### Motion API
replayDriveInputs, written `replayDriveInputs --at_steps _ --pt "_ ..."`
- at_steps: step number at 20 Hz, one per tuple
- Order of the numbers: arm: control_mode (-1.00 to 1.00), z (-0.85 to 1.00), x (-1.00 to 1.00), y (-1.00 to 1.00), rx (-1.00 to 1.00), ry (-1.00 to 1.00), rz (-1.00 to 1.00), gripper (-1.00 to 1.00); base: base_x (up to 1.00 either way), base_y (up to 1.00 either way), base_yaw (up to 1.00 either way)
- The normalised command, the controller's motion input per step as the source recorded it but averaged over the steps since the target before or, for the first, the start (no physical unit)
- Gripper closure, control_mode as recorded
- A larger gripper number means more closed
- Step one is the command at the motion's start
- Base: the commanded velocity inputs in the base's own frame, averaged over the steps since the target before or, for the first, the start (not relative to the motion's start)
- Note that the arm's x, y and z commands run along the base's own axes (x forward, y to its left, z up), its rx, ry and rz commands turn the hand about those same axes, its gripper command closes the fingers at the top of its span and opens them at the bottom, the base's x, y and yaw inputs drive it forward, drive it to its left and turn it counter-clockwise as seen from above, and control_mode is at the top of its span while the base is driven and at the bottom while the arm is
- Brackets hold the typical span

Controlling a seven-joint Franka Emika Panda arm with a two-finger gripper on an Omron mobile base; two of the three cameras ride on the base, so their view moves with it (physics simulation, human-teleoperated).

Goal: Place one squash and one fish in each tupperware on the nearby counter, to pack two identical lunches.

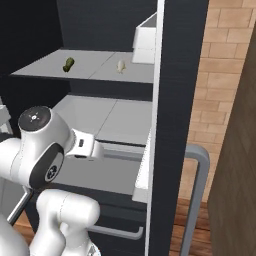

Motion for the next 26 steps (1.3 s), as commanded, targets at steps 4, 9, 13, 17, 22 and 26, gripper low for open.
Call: replayDriveInputs --at_steps 4,9,13,17,22,26 --pt "-1.0 0.84 0.05 0.02 0.0 -0.19 -0.04 -1.0 0.0 0.0 0.0" --pt "-1.0 1.0 0.51 0.07 0.01 -0.18 -0.06 -1.0 0.0 0.0 0.0" --pt "-1.0 0.88 0.88 0.16 0.02 -0.19 -0.07 -1.0 0.0 0.0 0.0" --pt "-1.0 0.57 1.0 0.12 0.05 -0.12 -0.04 -1.0 0.0 0.0 0.0" --pt "-1.0 0.24 1.0 0.01 0.09 -0.01 -0.06 -1.0 0.0 0.0 0.0" --pt "-1.0 0.21 1.0 -0.08 0.11 0.0 -0.05 -1.0 0.0 0.0 0.0"
